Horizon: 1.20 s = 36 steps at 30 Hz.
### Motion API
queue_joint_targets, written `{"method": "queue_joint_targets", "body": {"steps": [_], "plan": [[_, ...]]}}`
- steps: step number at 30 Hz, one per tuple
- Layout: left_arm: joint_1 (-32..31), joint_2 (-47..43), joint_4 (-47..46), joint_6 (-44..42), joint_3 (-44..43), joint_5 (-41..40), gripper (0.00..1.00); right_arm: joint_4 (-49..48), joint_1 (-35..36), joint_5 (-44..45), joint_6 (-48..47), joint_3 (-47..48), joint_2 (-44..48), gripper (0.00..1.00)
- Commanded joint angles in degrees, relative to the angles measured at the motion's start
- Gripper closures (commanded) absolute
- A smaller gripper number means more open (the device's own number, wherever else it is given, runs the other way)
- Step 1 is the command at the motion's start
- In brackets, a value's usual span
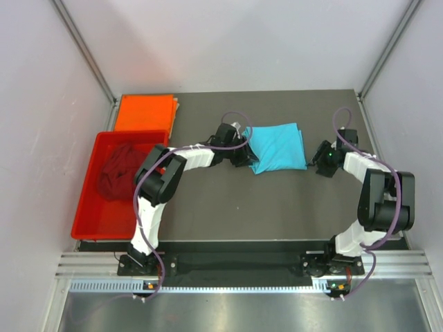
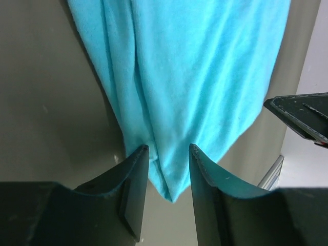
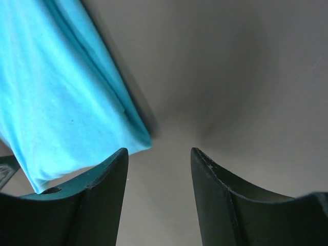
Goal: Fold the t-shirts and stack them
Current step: Fold the tshirt
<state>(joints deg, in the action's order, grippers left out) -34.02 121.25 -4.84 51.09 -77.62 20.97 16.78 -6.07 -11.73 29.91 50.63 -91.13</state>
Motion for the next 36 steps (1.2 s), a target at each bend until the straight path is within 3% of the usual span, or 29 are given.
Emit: {"method": "queue_joint_targets", "body": {"steps": [1,8,12,13,14,15,16,18,22,36], "plan": [[-0.26,3.29,-1.04,0.24,-3.06,1.44,0.57,-4.81,-2.02,-4.17,-2.93,0.17,-1.15,0.48],[-0.26,6.01,-2.1,0.5,-5.61,1.44,0.59,-13.07,-2.64,-9.71,-3.02,-2.64,-5.1,0.49],[-0.08,6.45,-2.45,0.68,-6.31,1.35,0.79,-15.36,-2.64,-10.51,-3.1,-3.35,-6.25,0.5],[0.01,6.37,-2.28,0.68,-6.57,1.44,0.93,-15.37,-2.64,-10.51,-3.37,-3.35,-6.42,0.52],[0.27,6.28,-1.67,0.59,-6.75,1.35,0.99,-15.46,-2.64,-10.51,-3.46,-3.43,-6.6,0.59],[0.44,5.84,-1.49,0.59,-6.92,1.18,1.0,-15.54,-2.64,-10.51,-3.46,-3.43,-6.78,0.66],[0.62,5.58,-1.05,0.59,-7.01,0.31,1.0,-15.37,-2.64,-10.42,-3.46,-3.26,-6.95,0.83],[1.15,3.92,0.88,0.24,-6.75,-1.54,1.0,-13.36,-2.72,-9.64,-3.63,-2.91,-7.39,0.98],[1.94,1.1,3.88,-0.73,-5.61,-7.25,1.0,-11.41,-2.9,-7.44,-3.98,-4.48,-5.82,1.0],[2.2,-0.49,6.77,-1.52,-3.85,-8.75,1.0,-10.98,-2.81,-9.89,-4.51,-10.63,-0.1,1.0]]}}
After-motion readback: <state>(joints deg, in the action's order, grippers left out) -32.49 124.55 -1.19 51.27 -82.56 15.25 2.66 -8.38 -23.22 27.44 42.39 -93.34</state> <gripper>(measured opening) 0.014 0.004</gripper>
